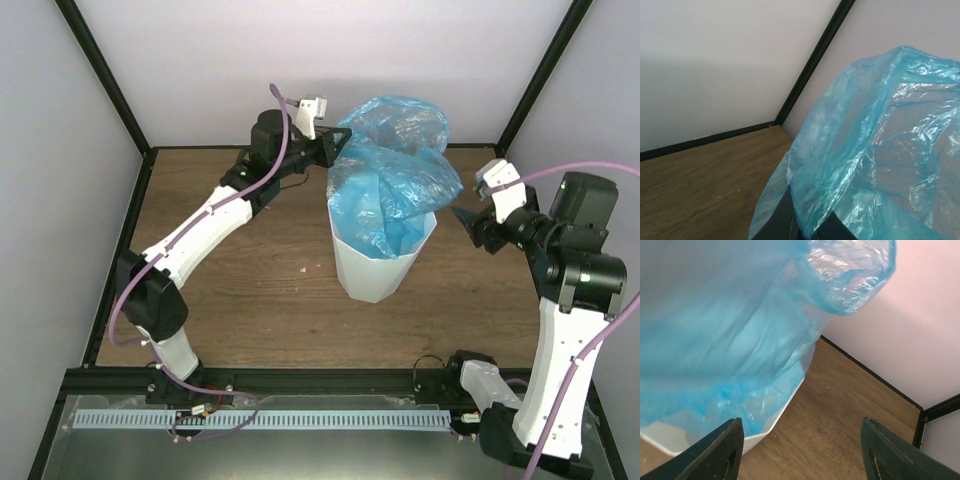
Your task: Put the trash bags into the trash bin
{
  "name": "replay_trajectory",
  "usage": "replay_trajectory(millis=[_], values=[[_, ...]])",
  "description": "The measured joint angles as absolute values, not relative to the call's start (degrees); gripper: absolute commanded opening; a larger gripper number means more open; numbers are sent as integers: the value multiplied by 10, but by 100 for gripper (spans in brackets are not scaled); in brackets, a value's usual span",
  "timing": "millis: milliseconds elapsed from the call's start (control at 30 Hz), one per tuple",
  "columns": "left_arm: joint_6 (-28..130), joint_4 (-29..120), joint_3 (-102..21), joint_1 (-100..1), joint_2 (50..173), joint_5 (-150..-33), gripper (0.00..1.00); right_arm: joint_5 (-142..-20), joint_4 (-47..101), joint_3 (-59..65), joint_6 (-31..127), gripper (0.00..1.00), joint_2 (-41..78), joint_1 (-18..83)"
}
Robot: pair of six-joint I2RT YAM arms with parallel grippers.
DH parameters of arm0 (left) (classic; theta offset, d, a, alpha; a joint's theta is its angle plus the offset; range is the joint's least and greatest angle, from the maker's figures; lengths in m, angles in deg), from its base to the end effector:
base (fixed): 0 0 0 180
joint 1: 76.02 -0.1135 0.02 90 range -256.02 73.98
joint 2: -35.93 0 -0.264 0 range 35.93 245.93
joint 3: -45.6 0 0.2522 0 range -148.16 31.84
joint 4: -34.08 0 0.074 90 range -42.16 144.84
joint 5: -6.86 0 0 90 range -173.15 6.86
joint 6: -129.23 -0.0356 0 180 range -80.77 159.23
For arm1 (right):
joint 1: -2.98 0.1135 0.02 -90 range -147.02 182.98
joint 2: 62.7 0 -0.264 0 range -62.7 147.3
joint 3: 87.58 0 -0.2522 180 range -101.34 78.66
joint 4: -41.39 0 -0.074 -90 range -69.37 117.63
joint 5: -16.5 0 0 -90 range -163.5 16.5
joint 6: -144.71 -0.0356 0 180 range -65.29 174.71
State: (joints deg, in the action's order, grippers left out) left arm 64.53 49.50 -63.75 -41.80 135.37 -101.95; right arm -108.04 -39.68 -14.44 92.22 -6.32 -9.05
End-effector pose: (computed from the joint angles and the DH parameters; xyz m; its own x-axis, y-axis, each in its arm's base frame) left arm 0.3400 -0.2451 0.4070 -0.4127 -0.2086 -0.8867 0.6873 0.5675 -0.4534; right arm 0.1248 -0.0059 0.4753 -0.2087 -0.4684 -0.8585 -0.5455 0.7843 -0.2953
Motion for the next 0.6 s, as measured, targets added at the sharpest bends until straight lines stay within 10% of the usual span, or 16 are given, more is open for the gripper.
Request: replay_trajectory(millis=[433,600], values=[[637,531,-637,-416,1342,-990,4,-1115,-443,-120,1005,61,-88,-85],[638,530,-637,-417,1339,-984,4,-1245,-454,-81,1060,45,-188,-70]])
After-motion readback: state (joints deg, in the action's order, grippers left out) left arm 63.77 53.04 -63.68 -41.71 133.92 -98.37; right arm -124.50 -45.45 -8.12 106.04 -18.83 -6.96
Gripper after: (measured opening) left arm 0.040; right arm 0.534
